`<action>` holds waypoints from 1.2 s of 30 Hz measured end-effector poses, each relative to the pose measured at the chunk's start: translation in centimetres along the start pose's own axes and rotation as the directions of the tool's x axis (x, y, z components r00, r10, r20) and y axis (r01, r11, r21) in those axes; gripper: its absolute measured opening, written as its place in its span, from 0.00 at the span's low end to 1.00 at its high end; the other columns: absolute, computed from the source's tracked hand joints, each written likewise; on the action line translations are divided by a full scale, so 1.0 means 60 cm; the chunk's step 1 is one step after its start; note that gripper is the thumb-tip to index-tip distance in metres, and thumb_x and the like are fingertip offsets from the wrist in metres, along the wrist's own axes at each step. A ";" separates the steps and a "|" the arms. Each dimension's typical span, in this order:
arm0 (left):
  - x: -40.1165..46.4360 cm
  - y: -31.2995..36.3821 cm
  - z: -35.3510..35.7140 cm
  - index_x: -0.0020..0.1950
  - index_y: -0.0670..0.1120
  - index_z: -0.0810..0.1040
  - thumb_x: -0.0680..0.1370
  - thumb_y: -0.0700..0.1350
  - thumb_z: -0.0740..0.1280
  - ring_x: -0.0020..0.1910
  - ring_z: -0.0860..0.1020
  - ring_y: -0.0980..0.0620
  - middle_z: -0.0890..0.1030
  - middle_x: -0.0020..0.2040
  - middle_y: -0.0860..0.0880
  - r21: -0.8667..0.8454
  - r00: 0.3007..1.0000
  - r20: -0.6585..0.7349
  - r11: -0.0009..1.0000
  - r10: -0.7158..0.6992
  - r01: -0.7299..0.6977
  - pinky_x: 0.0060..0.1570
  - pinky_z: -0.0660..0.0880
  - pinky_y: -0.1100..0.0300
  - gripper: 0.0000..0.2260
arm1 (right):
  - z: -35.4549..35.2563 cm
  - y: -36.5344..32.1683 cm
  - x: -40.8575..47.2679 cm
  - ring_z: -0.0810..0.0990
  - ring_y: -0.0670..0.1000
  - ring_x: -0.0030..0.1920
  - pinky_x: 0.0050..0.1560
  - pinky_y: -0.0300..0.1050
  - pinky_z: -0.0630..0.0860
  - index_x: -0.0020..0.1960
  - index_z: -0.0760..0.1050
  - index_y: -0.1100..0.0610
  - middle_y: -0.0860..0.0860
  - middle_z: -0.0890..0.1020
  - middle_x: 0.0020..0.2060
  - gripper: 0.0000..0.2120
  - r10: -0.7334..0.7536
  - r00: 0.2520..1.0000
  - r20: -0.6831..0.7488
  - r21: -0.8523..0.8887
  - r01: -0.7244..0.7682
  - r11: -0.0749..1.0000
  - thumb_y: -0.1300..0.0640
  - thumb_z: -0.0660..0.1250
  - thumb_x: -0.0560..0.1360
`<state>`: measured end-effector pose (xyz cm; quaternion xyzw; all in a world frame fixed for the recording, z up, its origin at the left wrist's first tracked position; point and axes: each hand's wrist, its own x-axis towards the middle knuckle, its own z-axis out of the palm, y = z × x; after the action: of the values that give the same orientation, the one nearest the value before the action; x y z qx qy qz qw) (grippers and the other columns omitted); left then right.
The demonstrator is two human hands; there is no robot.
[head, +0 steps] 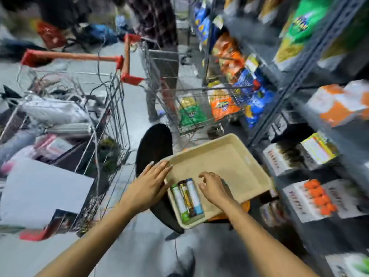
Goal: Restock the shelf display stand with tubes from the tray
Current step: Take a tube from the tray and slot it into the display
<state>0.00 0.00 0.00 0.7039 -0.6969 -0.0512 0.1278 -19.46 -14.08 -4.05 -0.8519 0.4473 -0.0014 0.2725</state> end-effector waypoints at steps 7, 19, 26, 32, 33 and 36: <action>0.035 -0.030 0.078 0.71 0.40 0.64 0.79 0.57 0.50 0.71 0.60 0.46 0.64 0.72 0.40 -0.107 0.983 0.121 0.983 -0.138 0.151 0.71 0.55 0.48 0.27 | 0.063 0.014 0.061 0.77 0.62 0.57 0.53 0.54 0.76 0.65 0.66 0.56 0.60 0.77 0.59 0.18 0.122 0.961 0.247 -0.132 -0.091 0.987 0.53 0.59 0.77; 0.035 -0.041 0.111 0.72 0.42 0.62 0.79 0.56 0.55 0.72 0.58 0.47 0.62 0.74 0.43 -0.087 0.989 0.063 0.986 -0.134 0.139 0.71 0.57 0.48 0.26 | 0.140 -0.008 0.161 0.74 0.63 0.60 0.59 0.56 0.75 0.69 0.67 0.52 0.60 0.70 0.62 0.20 0.142 0.907 0.396 -0.307 -0.015 0.952 0.60 0.56 0.77; 0.031 -0.043 0.116 0.72 0.44 0.62 0.80 0.57 0.55 0.73 0.56 0.51 0.60 0.75 0.46 -0.080 0.985 0.069 0.984 -0.157 0.162 0.71 0.56 0.50 0.25 | 0.127 -0.036 0.180 0.78 0.59 0.58 0.54 0.50 0.76 0.60 0.75 0.60 0.58 0.79 0.59 0.15 0.143 0.900 0.412 -0.350 0.012 0.937 0.58 0.66 0.74; 0.027 -0.036 0.108 0.68 0.44 0.69 0.79 0.58 0.54 0.71 0.61 0.49 0.63 0.73 0.46 -0.068 0.985 0.078 0.985 -0.151 0.156 0.69 0.60 0.50 0.24 | 0.032 -0.070 0.177 0.81 0.59 0.47 0.42 0.45 0.75 0.51 0.79 0.63 0.61 0.82 0.53 0.14 0.046 0.822 0.568 -0.320 0.170 0.932 0.56 0.73 0.70; 0.026 -0.034 0.107 0.67 0.44 0.69 0.79 0.59 0.53 0.71 0.61 0.48 0.64 0.73 0.45 -0.061 0.985 0.086 0.986 -0.148 0.153 0.69 0.61 0.50 0.25 | 0.008 -0.073 0.171 0.81 0.59 0.48 0.44 0.46 0.76 0.54 0.79 0.63 0.61 0.82 0.54 0.16 0.019 0.818 0.575 -0.303 0.191 0.934 0.57 0.74 0.69; 0.026 -0.036 0.104 0.66 0.45 0.71 0.78 0.63 0.47 0.69 0.65 0.49 0.69 0.71 0.46 -0.085 0.978 0.101 0.978 -0.181 0.190 0.69 0.59 0.55 0.29 | -0.094 -0.082 0.145 0.79 0.60 0.54 0.48 0.48 0.76 0.60 0.77 0.61 0.59 0.80 0.56 0.19 -0.075 0.850 0.522 -0.250 0.237 0.939 0.62 0.73 0.70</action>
<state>0.59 -2.25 -6.41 0.7558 -0.6302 -0.1282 0.1230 -11.91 -21.11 0.95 -0.8879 0.2834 0.2681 0.2440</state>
